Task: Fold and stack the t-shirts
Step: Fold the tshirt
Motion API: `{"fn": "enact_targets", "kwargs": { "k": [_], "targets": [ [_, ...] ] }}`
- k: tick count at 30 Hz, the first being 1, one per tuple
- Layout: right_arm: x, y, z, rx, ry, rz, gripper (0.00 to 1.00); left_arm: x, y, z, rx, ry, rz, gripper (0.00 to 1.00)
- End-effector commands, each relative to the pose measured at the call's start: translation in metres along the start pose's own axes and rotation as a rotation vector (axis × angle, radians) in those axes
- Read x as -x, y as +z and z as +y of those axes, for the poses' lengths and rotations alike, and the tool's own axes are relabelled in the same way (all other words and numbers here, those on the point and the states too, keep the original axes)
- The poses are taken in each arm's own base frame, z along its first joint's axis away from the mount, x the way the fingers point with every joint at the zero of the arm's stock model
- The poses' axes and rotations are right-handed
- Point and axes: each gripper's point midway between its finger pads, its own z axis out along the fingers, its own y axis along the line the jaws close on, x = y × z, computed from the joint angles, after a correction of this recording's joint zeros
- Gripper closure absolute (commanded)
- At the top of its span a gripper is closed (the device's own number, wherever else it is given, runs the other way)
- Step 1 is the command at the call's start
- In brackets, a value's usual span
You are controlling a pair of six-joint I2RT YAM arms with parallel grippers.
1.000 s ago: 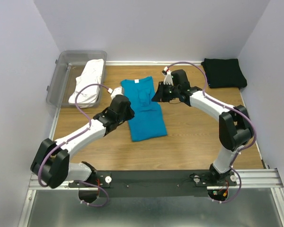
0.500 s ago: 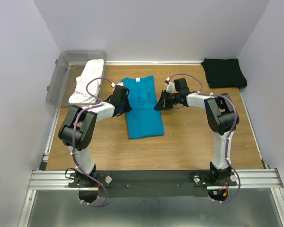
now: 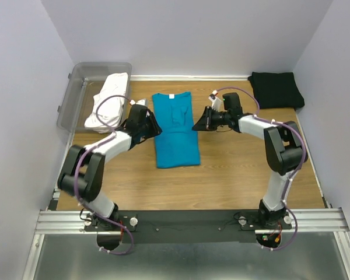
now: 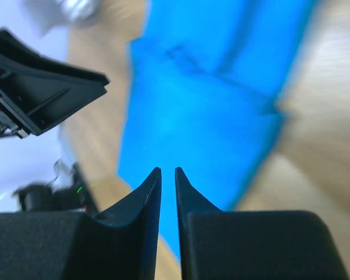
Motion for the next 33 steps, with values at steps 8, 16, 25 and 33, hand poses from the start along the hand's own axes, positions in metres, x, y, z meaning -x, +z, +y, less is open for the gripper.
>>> {"fn": "enact_targets", "kwargs": {
  "k": [8, 16, 25, 33],
  "targets": [
    [-0.12, 0.014, 0.067, 0.24, 0.059, 0.179, 0.78, -0.083, -0.074, -0.032, -0.143, -0.039, 0.08, 0.59],
    [-0.164, 0.037, 0.006, 0.093, 0.135, 0.232, 0.82, -0.143, -0.051, 0.016, 0.011, -0.105, 0.194, 0.79],
    [-0.168, 0.017, -0.01, 0.084, 0.162, 0.214, 0.83, -0.161, -0.069, 0.032, 0.041, -0.17, 0.209, 0.84],
    [-0.135, 0.022, 0.076, 0.196, 0.04, 0.2, 0.83, -0.129, -0.093, 0.014, -0.006, -0.148, 0.127, 0.79]
  ]
}}
